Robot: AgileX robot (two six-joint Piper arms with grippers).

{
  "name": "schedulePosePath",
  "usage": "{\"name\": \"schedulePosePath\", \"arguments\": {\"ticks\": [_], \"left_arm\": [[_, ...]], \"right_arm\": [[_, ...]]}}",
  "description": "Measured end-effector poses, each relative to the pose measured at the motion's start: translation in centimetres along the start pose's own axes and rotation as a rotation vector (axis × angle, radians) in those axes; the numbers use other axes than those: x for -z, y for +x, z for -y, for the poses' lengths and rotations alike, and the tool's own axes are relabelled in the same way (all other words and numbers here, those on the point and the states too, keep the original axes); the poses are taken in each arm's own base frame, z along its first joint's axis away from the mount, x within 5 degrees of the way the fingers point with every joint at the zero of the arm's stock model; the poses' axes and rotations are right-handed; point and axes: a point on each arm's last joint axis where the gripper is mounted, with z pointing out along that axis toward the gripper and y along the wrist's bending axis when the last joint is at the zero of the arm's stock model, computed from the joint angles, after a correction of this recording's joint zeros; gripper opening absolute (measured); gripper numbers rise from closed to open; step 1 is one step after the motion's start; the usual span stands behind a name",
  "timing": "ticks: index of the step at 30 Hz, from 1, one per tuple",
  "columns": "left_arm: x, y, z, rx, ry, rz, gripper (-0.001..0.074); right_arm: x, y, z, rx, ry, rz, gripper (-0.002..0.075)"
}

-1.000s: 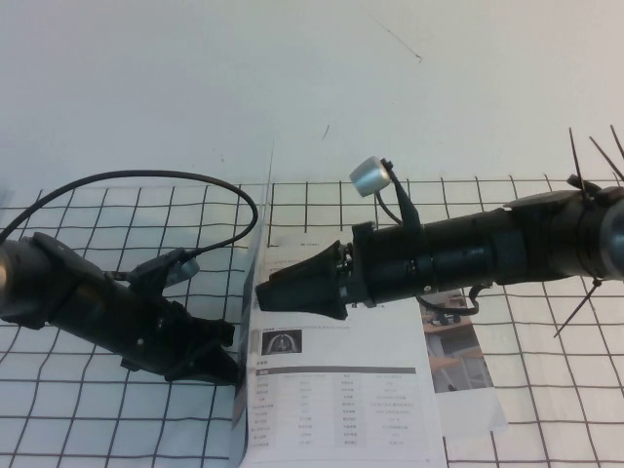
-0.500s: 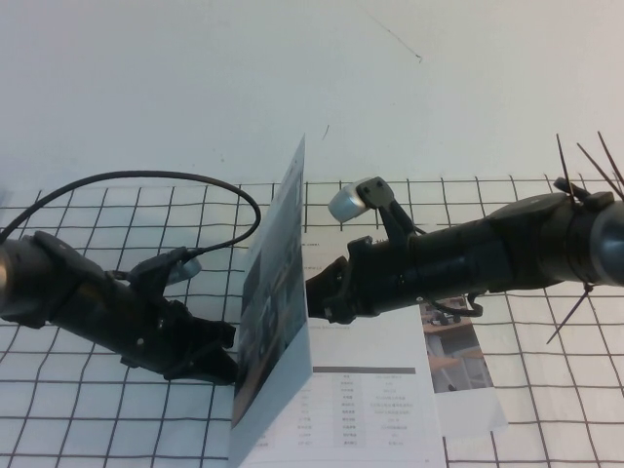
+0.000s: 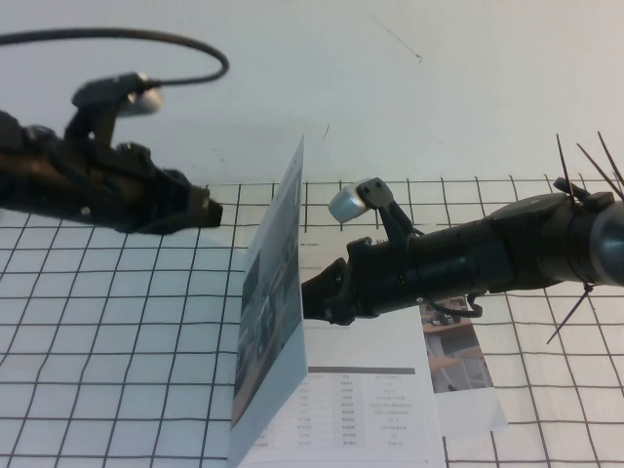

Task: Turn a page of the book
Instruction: Open the closed book

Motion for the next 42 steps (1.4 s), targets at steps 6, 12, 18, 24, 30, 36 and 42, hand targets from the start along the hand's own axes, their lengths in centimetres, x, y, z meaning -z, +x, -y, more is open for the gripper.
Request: {"name": "schedulePosePath", "arguments": {"ticks": [6,12,18,24,30,36,42], "left_arm": [[5.7,-0.6,5.2,-0.116,0.069,0.114,-0.0003],[6.7,1.8,10.9,-0.293,0.069,0.012,-0.0003],[6.3,4.8,15.2,-0.433,-0.045,-0.121,-0.0003],[4.9,9.2,18.7,-0.535,-0.136,-0.175,-0.0003],[2.5,14.8,19.1,-0.633,-0.377,-0.074,-0.0003],[0.7,18.3,18.3,-0.671,-0.374,0.061,-0.0003],[-1.4,19.9,17.2,-0.651,-0.339,0.152,-0.0003]], "right_arm": [[0.0,0.0,0.0,-0.002,0.000,0.000,0.0001],[0.0,0.0,0.1,-0.013,0.007,0.000,0.0001],[0.0,0.0,0.3,-0.021,0.035,0.002,0.0001],[0.0,0.0,0.4,-0.027,0.041,0.002,0.0001],[0.0,0.0,0.4,-0.032,0.046,0.002,0.0001],[0.0,0.0,0.4,-0.032,0.046,0.002,0.0001],[0.0,0.0,0.4,-0.033,0.048,0.004,0.0001]]}}
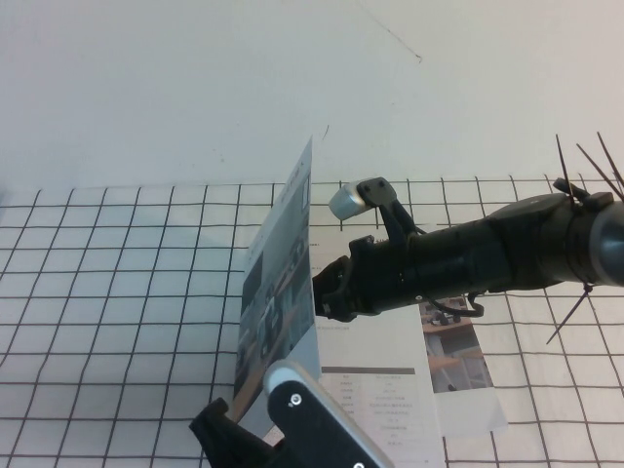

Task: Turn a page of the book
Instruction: Open the closed book

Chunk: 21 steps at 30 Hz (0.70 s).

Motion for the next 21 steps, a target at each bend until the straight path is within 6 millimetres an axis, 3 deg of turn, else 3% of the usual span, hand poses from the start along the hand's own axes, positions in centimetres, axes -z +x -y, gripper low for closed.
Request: {"name": "schedulePosePath", "arguments": {"ticks": [6,12,15,21], "left_arm": [[-3.7,1.5,2.5,-0.047,-0.016,-0.013,-0.0003],[-7.7,4.0,5.0,-0.056,-0.046,-0.051,-0.0003],[-8.6,4.8,4.9,-0.030,-0.120,-0.050,-0.0003],[-8.5,4.2,3.6,-0.012,-0.280,0.028,-0.0003]], "right_arm": [[0.0,-0.3,0.0,0.007,-0.001,0.006,0.0001],[0.0,-1.8,-0.5,0.055,-0.039,0.029,0.0001],[0.1,-2.5,-0.8,0.085,-0.062,0.030,0.0001],[0.1,-2.6,-0.9,0.109,-0.066,0.009,0.0001]]}}
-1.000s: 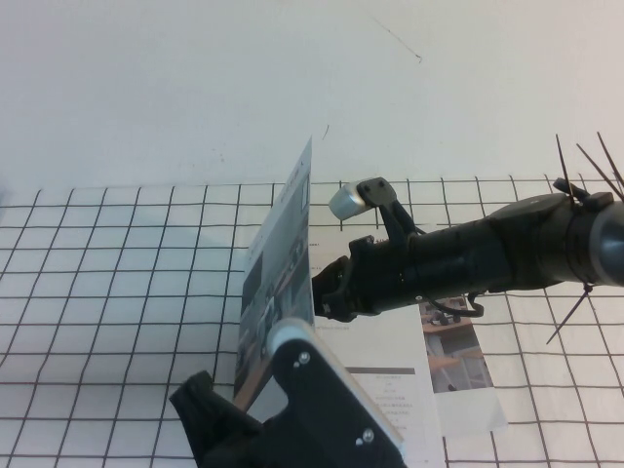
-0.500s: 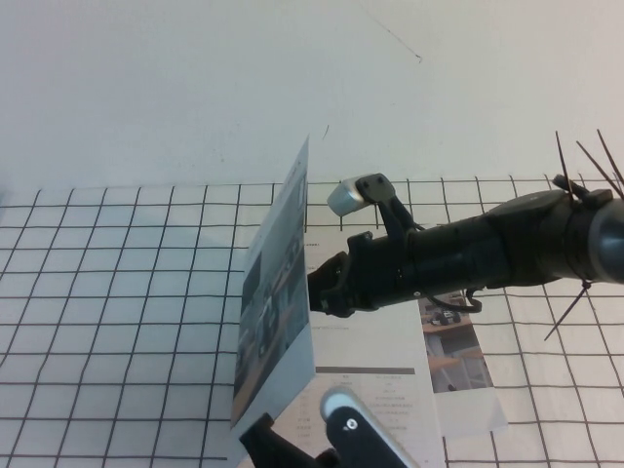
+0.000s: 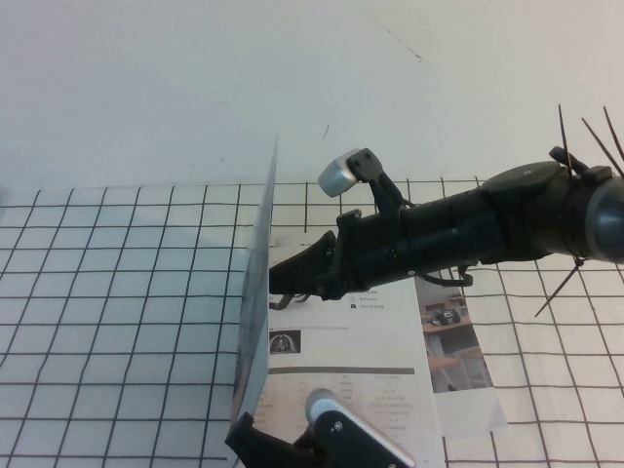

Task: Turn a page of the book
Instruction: Open the closed book

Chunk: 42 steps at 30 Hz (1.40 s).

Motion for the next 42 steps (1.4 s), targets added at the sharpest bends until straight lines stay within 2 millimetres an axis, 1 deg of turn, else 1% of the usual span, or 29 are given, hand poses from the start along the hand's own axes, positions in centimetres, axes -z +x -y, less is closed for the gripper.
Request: {"name": "schedulePosePath", "arguments": {"ticks": [4,8,11,18,21,25,28,30,32,34,36,38,41,42], "left_arm": [[-0.9,-0.1,-1.2,0.028,-0.064,-0.012,-0.0003],[-2.4,0.3,-3.3,0.098,-0.159,-0.080,-0.0003],[-3.1,0.4,-4.4,0.126,-0.201,-0.103,-0.0003],[-3.3,0.5,-4.6,0.172,-0.209,-0.107,-0.0003],[-3.3,0.5,-4.6,0.199,-0.202,-0.110,-0.0003],[-3.4,0.4,-4.5,0.216,-0.194,-0.110,-0.0003],[-3.4,0.3,-4.4,0.224,-0.192,-0.108,-0.0003],[-3.4,0.3,-4.4,0.225,-0.191,-0.106,-0.0003],[-3.4,0.3,-4.4,0.225,-0.191,-0.106,-0.0003],[-3.4,0.3,-4.4,0.225,-0.189,-0.107,-0.0003],[-3.4,0.3,-4.4,0.225,-0.189,-0.107,-0.0003],[-3.4,0.3,-4.4,0.225,-0.189,-0.107,-0.0003],[-3.4,0.3,-4.4,0.225,-0.189,-0.107,-0.0003],[-3.4,0.3,-4.4,0.225,-0.189,-0.107,-0.0003]], "right_arm": [[0.0,0.1,-0.2,0.006,-0.024,-0.013,0.0001],[0.0,0.1,-0.6,0.003,-0.061,-0.017,0.0001],[0.0,0.2,-0.6,0.012,-0.068,-0.028,0.0001],[0.3,0.2,-0.8,0.063,-0.049,-0.072,0.0001],[1.1,-0.7,-1.3,0.119,0.013,-0.071,0.0001],[3.1,-2.1,-1.7,0.186,0.190,-0.104,0.0001],[3.9,-2.2,-1.4,0.202,0.288,-0.147,0.0001],[4.1,-2.0,-1.0,0.183,0.340,-0.160,0.0001],[4.1,-1.1,-0.2,0.129,0.405,-0.152,0.0001],[4.2,0.4,0.6,0.063,0.474,-0.140,0.0001],[4.1,2.1,1.1,-0.003,0.505,-0.132,0.0001],[3.6,4.3,1.6,-0.049,0.497,-0.158,0.0001],[2.2,7.7,2.6,-0.110,0.437,-0.218,0.0001],[1.9,8.6,2.9,-0.136,0.421,-0.231,0.0001]]}}
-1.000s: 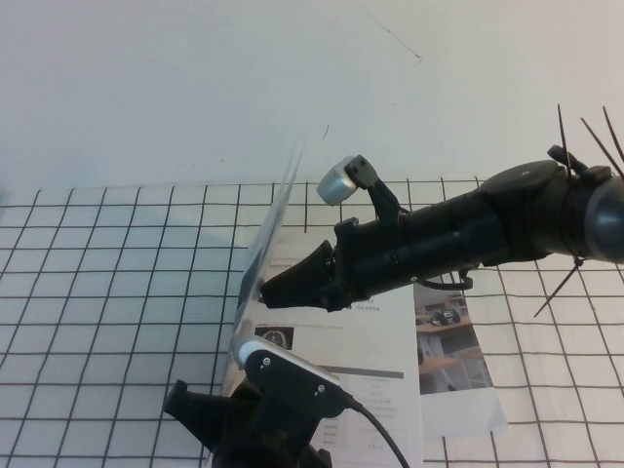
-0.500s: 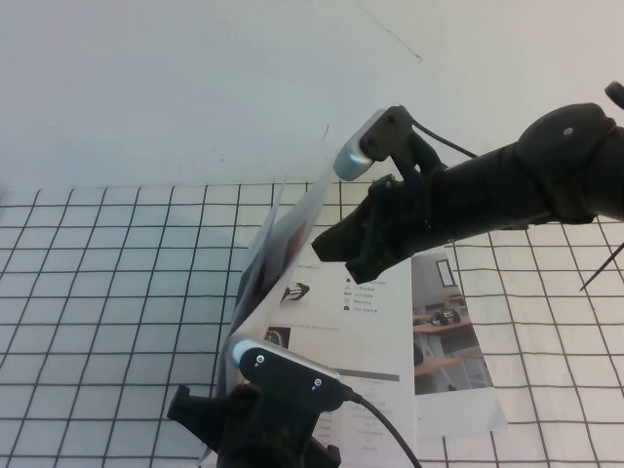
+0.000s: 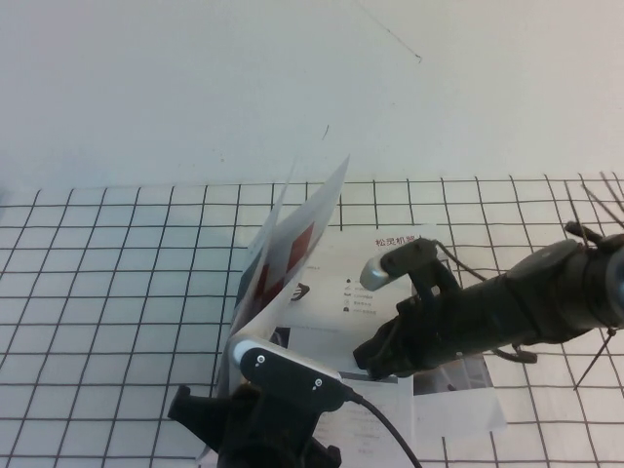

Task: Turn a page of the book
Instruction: Open the closed book

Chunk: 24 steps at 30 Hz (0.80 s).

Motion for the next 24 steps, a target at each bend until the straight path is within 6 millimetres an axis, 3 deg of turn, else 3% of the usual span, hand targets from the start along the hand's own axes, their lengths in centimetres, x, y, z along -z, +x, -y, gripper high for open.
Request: {"name": "schedulePosePath", "arguments": {"ticks": [5,15,20,24], "left_arm": [[0.0,-0.1,0.0,-0.005,0.003,0.006,-0.0003],[0.3,-1.3,-1.3,0.010,-0.062,0.066,-0.0003],[-0.2,-2.7,-4.1,0.075,-0.129,0.053,-0.0003],[-2.0,-3.3,-7.3,0.102,-0.205,-0.007,-0.0003]], "right_arm": [[-1.6,1.1,0.5,-0.089,-0.082,-0.016,0.0001],[-1.7,1.8,0.5,-0.137,-0.087,-0.028,0.0001],[-1.1,2.5,0.1,-0.144,-0.086,-0.039,0.0001],[-0.7,2.7,-0.1,-0.132,-0.086,-0.043,0.0001]]}}
